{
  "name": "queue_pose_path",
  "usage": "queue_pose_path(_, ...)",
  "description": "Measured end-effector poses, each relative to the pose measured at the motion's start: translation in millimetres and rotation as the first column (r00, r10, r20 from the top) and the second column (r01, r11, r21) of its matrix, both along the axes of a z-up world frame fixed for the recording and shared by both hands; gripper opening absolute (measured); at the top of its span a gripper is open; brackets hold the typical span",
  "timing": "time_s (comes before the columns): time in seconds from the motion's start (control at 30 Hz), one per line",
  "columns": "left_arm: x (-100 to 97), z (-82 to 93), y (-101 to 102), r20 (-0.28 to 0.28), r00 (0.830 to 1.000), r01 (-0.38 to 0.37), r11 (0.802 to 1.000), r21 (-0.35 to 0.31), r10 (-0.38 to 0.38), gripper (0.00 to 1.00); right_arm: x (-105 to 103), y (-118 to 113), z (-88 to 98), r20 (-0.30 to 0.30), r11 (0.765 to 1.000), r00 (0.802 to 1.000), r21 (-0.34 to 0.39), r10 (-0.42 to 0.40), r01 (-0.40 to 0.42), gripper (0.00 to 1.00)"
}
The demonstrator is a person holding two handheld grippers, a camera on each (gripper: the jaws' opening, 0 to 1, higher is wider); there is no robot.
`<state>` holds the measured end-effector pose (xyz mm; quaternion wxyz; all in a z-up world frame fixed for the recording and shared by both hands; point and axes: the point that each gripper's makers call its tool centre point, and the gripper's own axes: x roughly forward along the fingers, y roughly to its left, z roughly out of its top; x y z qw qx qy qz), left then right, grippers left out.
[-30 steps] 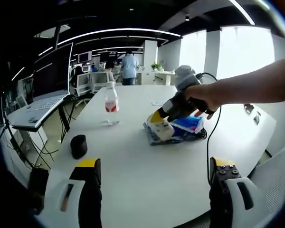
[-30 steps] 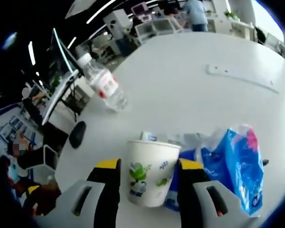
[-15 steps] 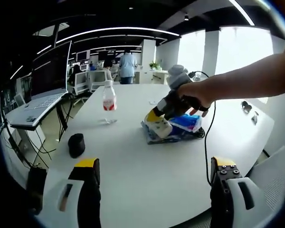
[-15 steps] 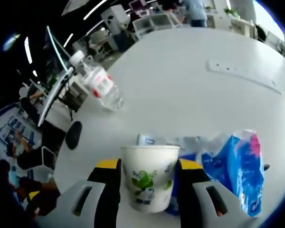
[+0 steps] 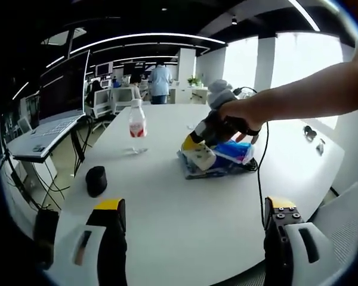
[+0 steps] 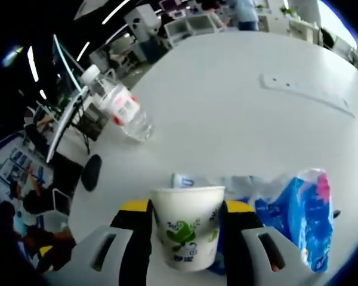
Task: Arrange the tabletop items into an orderly group along one side of the table until the central work area is clear of visible clutter.
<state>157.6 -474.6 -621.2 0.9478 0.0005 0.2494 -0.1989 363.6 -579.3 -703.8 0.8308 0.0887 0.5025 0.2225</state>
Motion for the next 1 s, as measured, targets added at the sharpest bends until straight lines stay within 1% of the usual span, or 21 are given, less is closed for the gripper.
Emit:
queue_pose_path(0.4, -1.5, -0.9, -1.7, -0.009, 1.000, 0.006, 1.000, 0.010, -0.006, 0.95, 1.5, -2.1, 7.0, 0.012, 1.000, 1.000, 0.008, -0.005, 0.005, 0.42)
queue_pose_path(0.5, -2.1, -1.2, -1.6, -0.012, 1.000, 0.006, 1.000, 0.013, -0.006, 0.95, 4.1, -3.2, 10.8, 0.026, 1.000, 1.000, 0.009, -0.010, 0.010, 0.41)
queue_pose_path(0.57, -2.0, -0.8, -1.1, -0.011, 1.000, 0.002, 1.000, 0.011, -0.002, 0.94, 4.8, -1.8, 11.7, 0.024, 1.000, 1.000, 0.009, -0.002, 0.002, 0.41)
queue_pose_path(0.8, -2.7, -0.2, -0.8, -0.013, 1.000, -0.002, 1.000, 0.008, 0.003, 0.94, 9.5, 1.0, 21.5, 0.036, 1.000, 0.999, 0.018, -0.005, 0.005, 0.41)
queue_pose_path(1.0, -3.1, 1.6, 0.2, -0.010, 1.000, -0.009, 1.000, 0.001, 0.009, 0.94, 16.4, 2.9, 32.9, 0.061, 1.000, 0.998, 0.019, -0.006, 0.005, 0.41)
